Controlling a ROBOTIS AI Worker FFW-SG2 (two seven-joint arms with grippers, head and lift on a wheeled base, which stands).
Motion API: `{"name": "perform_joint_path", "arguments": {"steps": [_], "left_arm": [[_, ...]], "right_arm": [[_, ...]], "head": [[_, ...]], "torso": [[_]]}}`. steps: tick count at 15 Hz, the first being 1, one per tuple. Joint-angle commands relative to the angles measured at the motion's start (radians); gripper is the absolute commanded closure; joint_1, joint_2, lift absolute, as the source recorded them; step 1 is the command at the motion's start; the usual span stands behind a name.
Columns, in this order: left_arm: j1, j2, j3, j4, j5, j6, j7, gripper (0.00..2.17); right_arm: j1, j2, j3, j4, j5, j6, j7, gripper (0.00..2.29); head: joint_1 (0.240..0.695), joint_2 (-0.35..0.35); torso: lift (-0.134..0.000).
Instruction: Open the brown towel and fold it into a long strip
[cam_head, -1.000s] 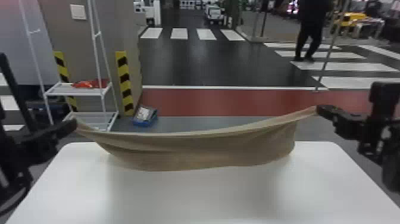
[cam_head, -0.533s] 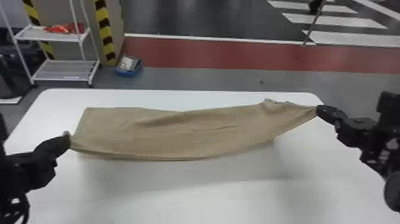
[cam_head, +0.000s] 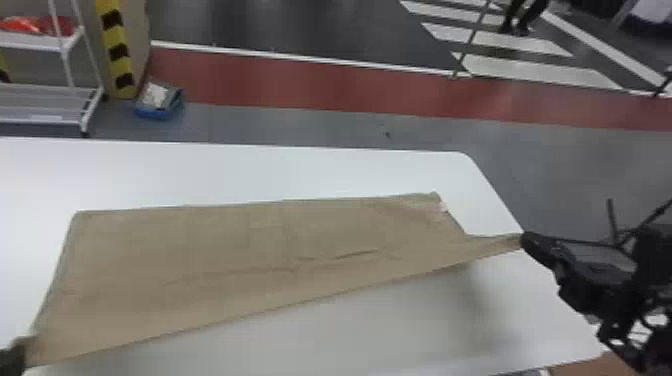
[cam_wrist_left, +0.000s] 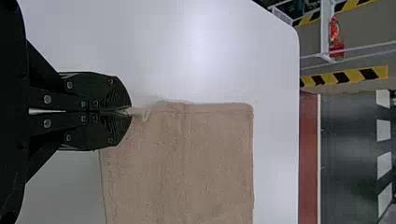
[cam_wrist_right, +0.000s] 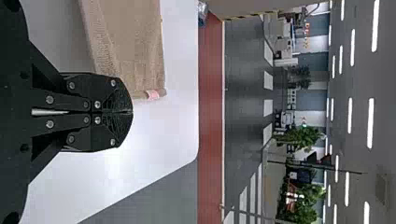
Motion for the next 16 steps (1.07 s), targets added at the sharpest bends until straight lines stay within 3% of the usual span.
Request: {"name": "perform_joint_path", "arguments": {"steps": [1, 2, 5, 10, 16], "left_arm": [[0.01, -0.003, 0.007, -0.05, -0.001, 0.04, 0.003, 1.58], [0.006, -0.003, 0.01, -0.056, -0.001, 0.04, 0.003, 1.58], [-0.089, -0.003, -0.01, 0.002, -0.013, 0.046, 0.003, 1.58], [-0.31, 0.0, -0.042, 0.208, -0.05, 0.043, -0.005, 1.58], [-0.502, 0.0, -0.059, 0.444, -0.084, -0.049, 0.001, 1.58]], "right_arm": [[0.043, 0.013, -0.055, -0.041, -0.028, 0.004, 0.002, 1.48], [0.043, 0.011, -0.057, -0.043, -0.026, 0.019, 0.002, 1.48], [0.004, 0.0, 0.009, -0.05, 0.038, 0.102, 0.0, 1.48], [-0.186, -0.006, 0.138, 0.05, 0.187, 0.2, -0.004, 1.48], [-0.418, -0.029, 0.218, 0.293, 0.277, 0.206, -0.035, 1.48]], "head": [[0.695, -0.306], [0.695, -0.338], [0.695, -0.35], [0.695, -0.273], [0.695, -0.2]], "torso": [[-0.123], [-0.123], [-0.123], [-0.123], [-0.123]]}}
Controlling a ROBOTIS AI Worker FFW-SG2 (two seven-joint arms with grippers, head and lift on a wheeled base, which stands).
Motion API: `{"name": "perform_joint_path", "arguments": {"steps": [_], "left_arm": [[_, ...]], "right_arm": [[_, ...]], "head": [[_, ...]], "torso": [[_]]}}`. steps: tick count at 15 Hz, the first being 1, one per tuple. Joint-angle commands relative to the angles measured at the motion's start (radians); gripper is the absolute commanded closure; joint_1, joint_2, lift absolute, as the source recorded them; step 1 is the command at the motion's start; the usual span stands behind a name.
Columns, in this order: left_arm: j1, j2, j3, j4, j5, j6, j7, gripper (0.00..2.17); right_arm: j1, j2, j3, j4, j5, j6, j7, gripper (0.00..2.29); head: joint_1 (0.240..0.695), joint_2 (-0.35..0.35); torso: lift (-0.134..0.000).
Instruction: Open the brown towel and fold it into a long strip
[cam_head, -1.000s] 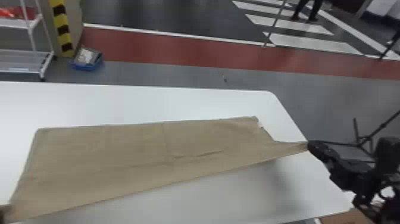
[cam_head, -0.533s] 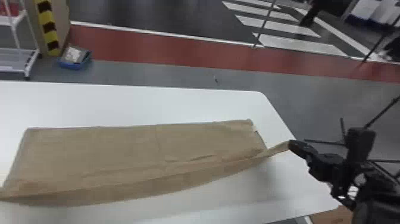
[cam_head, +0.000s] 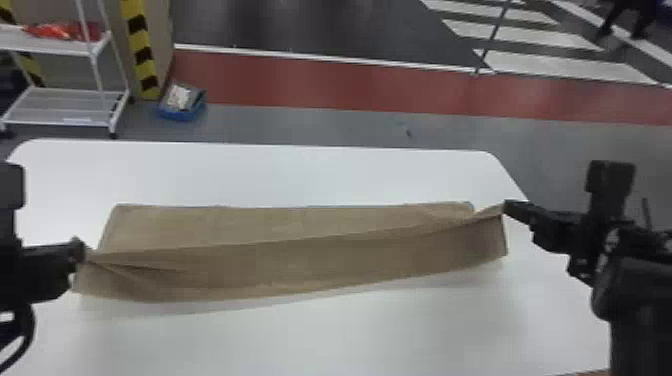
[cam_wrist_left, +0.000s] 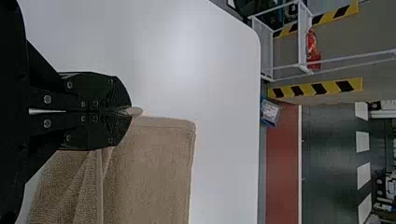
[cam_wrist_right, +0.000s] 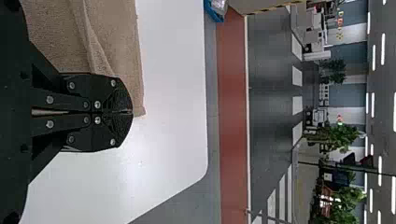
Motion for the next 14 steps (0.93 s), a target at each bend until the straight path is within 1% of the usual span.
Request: {"name": "perform_joint_path", "arguments": {"steps": [1, 2, 3, 4, 5, 8, 13, 14], "left_arm": [[-0.071, -0.001, -0.016, 0.093, -0.024, -0.048, 0.001, 1.58], [-0.111, -0.001, -0.032, 0.139, -0.054, -0.051, 0.001, 1.58], [-0.145, 0.001, -0.042, 0.184, -0.079, -0.051, -0.001, 1.58], [-0.18, 0.002, -0.058, 0.23, -0.105, -0.051, -0.001, 1.58], [-0.2, -0.001, -0.059, 0.262, -0.108, -0.054, -0.008, 1.58], [-0.251, 0.001, -0.095, 0.342, -0.116, -0.116, -0.001, 1.58], [-0.309, -0.002, -0.124, 0.449, -0.133, -0.183, 0.004, 1.56], [-0.318, -0.001, -0.134, 0.477, -0.14, -0.198, 0.004, 1.44]], "right_arm": [[-0.084, -0.019, 0.033, 0.121, 0.024, -0.015, -0.032, 1.48], [-0.11, -0.025, 0.048, 0.165, 0.027, -0.024, -0.038, 1.48], [-0.129, -0.025, 0.06, 0.199, 0.044, -0.046, -0.055, 1.48], [-0.146, -0.025, 0.082, 0.234, 0.062, -0.061, -0.057, 1.48], [-0.15, -0.025, 0.093, 0.25, 0.065, -0.073, -0.067, 1.48], [-0.15, -0.025, 0.093, 0.265, 0.065, -0.079, -0.078, 1.48], [-0.147, -0.036, 0.085, 0.306, 0.067, -0.113, -0.081, 1.48], [-0.149, -0.037, 0.088, 0.325, 0.067, -0.125, -0.087, 1.48]], "head": [[0.695, -0.191], [0.695, -0.184], [0.695, -0.177], [0.695, -0.172], [0.695, -0.166], [0.695, -0.15], [0.695, -0.16], [0.695, -0.16]], "torso": [[-0.123], [-0.123], [-0.123], [-0.123], [-0.123], [-0.123], [-0.123], [-0.123]]}}
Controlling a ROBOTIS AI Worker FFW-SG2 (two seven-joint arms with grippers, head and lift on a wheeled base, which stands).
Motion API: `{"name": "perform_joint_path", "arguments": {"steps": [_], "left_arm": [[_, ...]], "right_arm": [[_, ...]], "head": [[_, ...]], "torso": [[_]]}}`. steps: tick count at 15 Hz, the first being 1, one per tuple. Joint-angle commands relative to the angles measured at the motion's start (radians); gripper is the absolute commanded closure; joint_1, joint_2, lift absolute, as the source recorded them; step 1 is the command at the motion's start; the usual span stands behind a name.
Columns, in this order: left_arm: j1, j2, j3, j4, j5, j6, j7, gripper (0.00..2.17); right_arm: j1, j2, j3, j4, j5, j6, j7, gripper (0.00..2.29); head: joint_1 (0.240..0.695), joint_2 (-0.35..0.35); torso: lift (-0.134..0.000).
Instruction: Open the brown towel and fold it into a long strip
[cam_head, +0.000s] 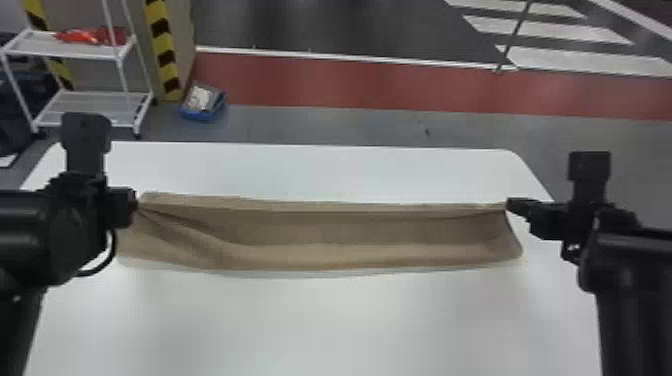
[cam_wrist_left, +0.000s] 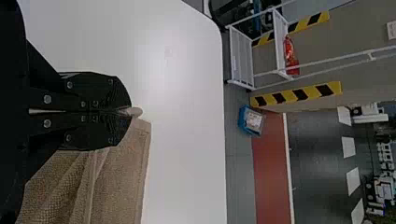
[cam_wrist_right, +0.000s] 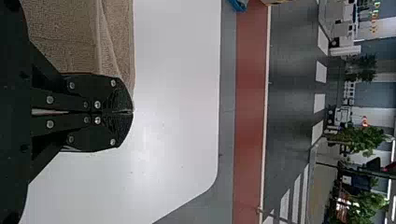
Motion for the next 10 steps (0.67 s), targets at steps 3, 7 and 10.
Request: {"name": "perform_joint_path", "arguments": {"steps": [3, 7, 10], "left_arm": [[-0.024, 0.0, -0.026, 0.11, -0.036, -0.136, -0.007, 0.12], [0.019, 0.008, -0.013, 0.124, -0.045, -0.378, -0.052, 0.02], [0.06, 0.014, 0.049, 0.111, -0.048, -0.412, -0.093, 0.02]], "right_arm": [[-0.023, -0.012, 0.019, 0.081, 0.0, -0.058, -0.025, 1.48], [-0.072, -0.017, 0.028, 0.176, -0.009, -0.126, -0.038, 1.46], [-0.09, -0.024, 0.021, 0.216, -0.043, -0.166, -0.052, 1.46]], "head": [[0.695, -0.164], [0.695, -0.16], [0.695, -0.151]], "torso": [[-0.123], [-0.123], [-0.123]]}}
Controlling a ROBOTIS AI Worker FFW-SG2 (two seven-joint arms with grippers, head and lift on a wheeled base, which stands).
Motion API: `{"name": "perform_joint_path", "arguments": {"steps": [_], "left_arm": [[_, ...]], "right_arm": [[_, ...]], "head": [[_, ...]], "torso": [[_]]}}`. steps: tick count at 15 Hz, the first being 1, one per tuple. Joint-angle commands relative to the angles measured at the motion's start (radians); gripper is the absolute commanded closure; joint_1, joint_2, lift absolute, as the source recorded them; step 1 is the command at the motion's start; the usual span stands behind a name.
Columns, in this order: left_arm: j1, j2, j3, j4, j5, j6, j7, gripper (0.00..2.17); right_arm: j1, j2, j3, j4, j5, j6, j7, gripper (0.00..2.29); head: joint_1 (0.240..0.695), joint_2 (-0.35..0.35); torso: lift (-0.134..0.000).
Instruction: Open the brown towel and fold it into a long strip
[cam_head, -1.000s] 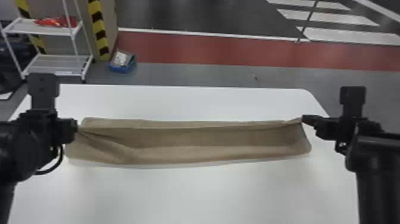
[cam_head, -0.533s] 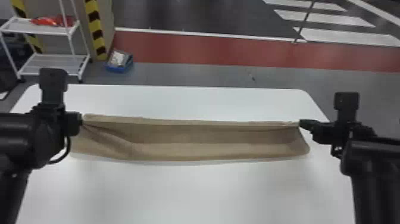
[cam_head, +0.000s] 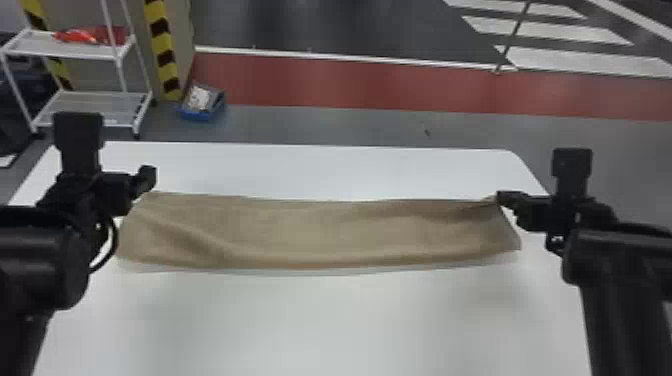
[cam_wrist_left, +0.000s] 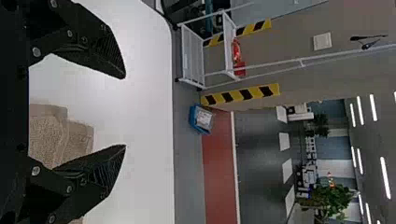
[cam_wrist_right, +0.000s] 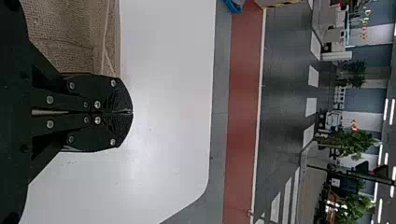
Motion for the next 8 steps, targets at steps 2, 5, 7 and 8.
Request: {"name": "perform_joint_path", "arguments": {"steps": [2, 5, 7, 8], "left_arm": [[0.057, 0.009, 0.129, -0.002, 0.036, -0.039, -0.109, 0.03], [0.051, 0.072, 0.181, 0.048, 0.17, -0.03, -0.171, 0.15], [0.019, 0.079, 0.186, 0.089, 0.171, 0.001, -0.217, 0.34], [0.005, 0.081, 0.197, 0.112, 0.171, 0.023, -0.258, 0.42]], "right_arm": [[-0.019, -0.012, 0.007, 0.052, -0.012, -0.023, -0.005, 1.46], [-0.018, -0.007, 0.019, 0.056, -0.006, -0.026, -0.003, 1.46], [-0.012, -0.004, 0.027, 0.056, -0.005, -0.032, -0.005, 1.46], [-0.008, -0.002, 0.029, 0.056, -0.002, -0.035, -0.003, 1.46]], "head": [[0.695, -0.142], [0.695, -0.116], [0.695, -0.098], [0.695, -0.087]], "torso": [[-0.123], [-0.123], [-0.123], [-0.123]]}}
